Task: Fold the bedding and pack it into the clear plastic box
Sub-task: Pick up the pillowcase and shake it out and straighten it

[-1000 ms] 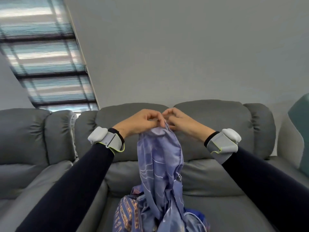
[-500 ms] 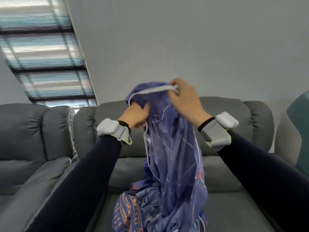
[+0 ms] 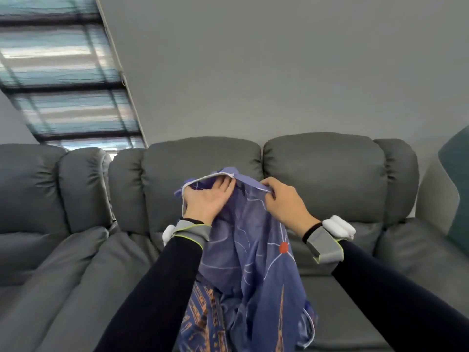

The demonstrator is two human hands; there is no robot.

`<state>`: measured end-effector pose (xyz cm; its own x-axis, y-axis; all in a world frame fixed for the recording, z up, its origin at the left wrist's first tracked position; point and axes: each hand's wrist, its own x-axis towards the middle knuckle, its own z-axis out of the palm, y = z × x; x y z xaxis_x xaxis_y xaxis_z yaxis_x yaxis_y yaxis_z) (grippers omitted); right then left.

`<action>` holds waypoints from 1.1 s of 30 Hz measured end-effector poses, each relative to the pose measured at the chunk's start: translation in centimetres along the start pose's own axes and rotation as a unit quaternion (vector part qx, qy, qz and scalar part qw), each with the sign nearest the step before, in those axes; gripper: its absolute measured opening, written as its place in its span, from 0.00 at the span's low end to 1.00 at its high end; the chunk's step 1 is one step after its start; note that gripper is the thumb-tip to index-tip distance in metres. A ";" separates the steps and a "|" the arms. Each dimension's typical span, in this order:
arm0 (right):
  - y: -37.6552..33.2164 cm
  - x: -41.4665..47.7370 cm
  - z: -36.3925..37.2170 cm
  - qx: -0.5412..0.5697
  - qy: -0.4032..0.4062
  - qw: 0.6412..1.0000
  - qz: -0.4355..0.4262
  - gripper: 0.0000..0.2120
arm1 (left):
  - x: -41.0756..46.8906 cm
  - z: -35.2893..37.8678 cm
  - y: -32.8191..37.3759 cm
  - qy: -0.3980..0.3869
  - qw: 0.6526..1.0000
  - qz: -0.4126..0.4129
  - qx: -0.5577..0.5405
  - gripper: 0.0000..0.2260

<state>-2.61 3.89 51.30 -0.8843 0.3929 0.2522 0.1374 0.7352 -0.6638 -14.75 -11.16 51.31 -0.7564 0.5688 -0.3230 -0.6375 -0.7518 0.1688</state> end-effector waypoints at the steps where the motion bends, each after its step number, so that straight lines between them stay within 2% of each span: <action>1: 0.4 -0.6 1.0 0.005 -0.009 1.000 0.003 0.14 | -0.1 -1.0 -0.2 0.023 1.000 -0.002 -0.004 0.25; 4: 1.3 -2.0 4.4 0.021 -0.036 0.999 0.019 0.12 | 0.7 -3.9 0.6 0.038 0.999 -0.004 -0.007 0.24; 6: 1.9 -2.7 5.8 0.017 -0.040 0.999 0.030 0.09 | 0.9 -5.1 0.4 0.046 0.997 -0.021 0.064 0.21; 9: 3.6 -3.9 8.8 -0.001 -0.041 0.997 0.065 0.08 | 1.4 -8.4 -0.1 0.062 0.983 -0.013 0.171 0.10; 12: 5.9 -5.6 12.9 0.017 -0.069 0.994 0.088 0.08 | 2.2 -13.8 -0.6 0.096 0.969 -0.040 0.222 0.11; 14: 7.2 -6.8 14.7 0.023 -0.090 0.989 0.114 0.08 | 1.8 -17.2 -1.7 0.099 0.943 -0.050 0.313 0.09; 16: 9.1 -8.4 17.0 0.023 -0.127 0.983 0.131 0.09 | 1.2 -21.7 -3.3 0.106 0.890 -0.044 0.442 0.09; 18: 12.9 -10.9 21.5 0.015 -0.181 0.973 0.142 0.09 | 1.5 -30.2 -6.0 0.105 0.790 -0.055 0.601 0.09; 19: 13.5 -11.4 22.5 0.022 -0.193 0.970 0.148 0.10 | 1.3 -32.7 -6.4 0.080 0.723 -0.056 0.684 0.09; 21: 15.0 -13.5 24.4 0.020 -0.208 0.963 0.169 0.10 | 0.3 -38.1 -7.3 0.007 0.562 -0.100 0.821 0.10; 25: 18.7 -17.7 27.7 0.042 -0.206 0.952 0.223 0.12 | -1.0 -46.4 -10.3 -0.138 0.297 -0.158 0.932 0.19; 26: 19.9 -19.1 28.7 0.054 -0.213 0.947 0.235 0.12 | -1.2 -48.7 -11.1 -0.161 0.210 -0.178 0.948 0.18; 28: 21.8 -21.6 29.9 0.066 -0.213 0.943 0.247 0.12 | -1.2 -52.2 -11.5 -0.211 0.067 -0.175 0.959 0.20; 29: 23.0 -22.9 30.7 0.068 -0.204 0.944 0.250 0.11 | -1.0 -53.6 -11.5 -0.229 0.015 -0.171 0.958 0.21; 30: 23.5 -23.5 30.8 0.072 -0.191 0.945 0.255 0.09 | -0.6 -54.5 -11.2 -0.235 -0.017 -0.144 0.961 0.21; 32: 24.0 -24.0 30.9 0.074 -0.174 0.953 0.236 0.07 | 0.2 -54.8 -10.4 -0.227 -0.026 -0.058 0.972 0.24; 33: 24.2 -24.1 31.1 0.071 -0.173 0.959 0.214 0.08 | 0.6 -54.6 -9.9 -0.234 -0.010 -0.022 0.972 0.23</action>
<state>8.16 -4.97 7.27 -0.8586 0.4177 -0.2973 0.4808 0.4547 -0.7497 -0.84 -21.55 -1.36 -0.3761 0.8315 -0.4089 0.9131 0.4077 -0.0109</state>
